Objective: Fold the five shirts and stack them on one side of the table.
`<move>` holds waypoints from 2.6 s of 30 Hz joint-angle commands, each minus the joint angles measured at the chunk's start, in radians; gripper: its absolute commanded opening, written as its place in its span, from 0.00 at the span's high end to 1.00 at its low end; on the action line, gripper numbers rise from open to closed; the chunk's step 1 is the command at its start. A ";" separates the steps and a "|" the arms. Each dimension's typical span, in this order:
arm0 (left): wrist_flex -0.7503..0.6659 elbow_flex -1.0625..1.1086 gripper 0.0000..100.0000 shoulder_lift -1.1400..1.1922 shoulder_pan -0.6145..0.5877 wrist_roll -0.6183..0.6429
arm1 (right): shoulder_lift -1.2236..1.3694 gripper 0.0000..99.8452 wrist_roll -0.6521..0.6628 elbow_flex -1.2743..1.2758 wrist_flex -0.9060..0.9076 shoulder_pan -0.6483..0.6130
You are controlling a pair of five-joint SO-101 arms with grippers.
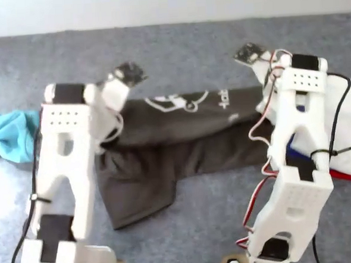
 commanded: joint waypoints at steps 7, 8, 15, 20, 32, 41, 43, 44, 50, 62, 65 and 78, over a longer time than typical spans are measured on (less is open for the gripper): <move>0.009 0.165 0.98 -0.107 -0.040 0.031 | -0.050 0.99 0.009 -0.037 0.125 -0.015; 0.009 0.183 0.98 -0.109 -0.040 0.031 | -0.050 0.99 0.009 -0.037 0.136 -0.013; 0.008 0.272 0.98 -0.109 -0.040 0.029 | -0.050 0.99 0.009 -0.037 0.217 -0.015; 0.014 0.289 0.98 -0.109 -0.040 0.025 | -0.050 0.99 0.008 -0.037 0.222 -0.015; 0.032 0.289 0.94 -0.114 -0.046 0.025 | -0.053 0.93 0.012 -0.037 0.237 0.002; 0.031 0.456 0.83 -0.526 -0.015 0.003 | -0.134 0.74 0.009 -0.040 0.237 0.053; 0.029 0.499 0.83 -0.577 -0.023 0.014 | -0.171 0.74 0.006 -0.041 0.237 0.042; 0.029 0.506 0.83 -0.603 -0.044 0.044 | -0.194 0.74 0.003 -0.043 0.236 0.027; -0.032 0.406 0.84 -0.686 -0.285 0.239 | -0.266 0.81 -0.193 -0.043 0.225 -0.157; -0.078 0.355 0.99 -0.729 -0.578 0.364 | -0.091 0.96 -0.598 -0.043 0.035 -0.595; -0.078 0.357 0.99 -0.729 -0.600 0.364 | -0.048 0.96 -0.667 -0.043 -0.059 -0.684; -0.078 0.358 0.99 -0.729 -0.608 0.368 | 0.163 0.96 -0.683 -0.043 -0.028 -0.923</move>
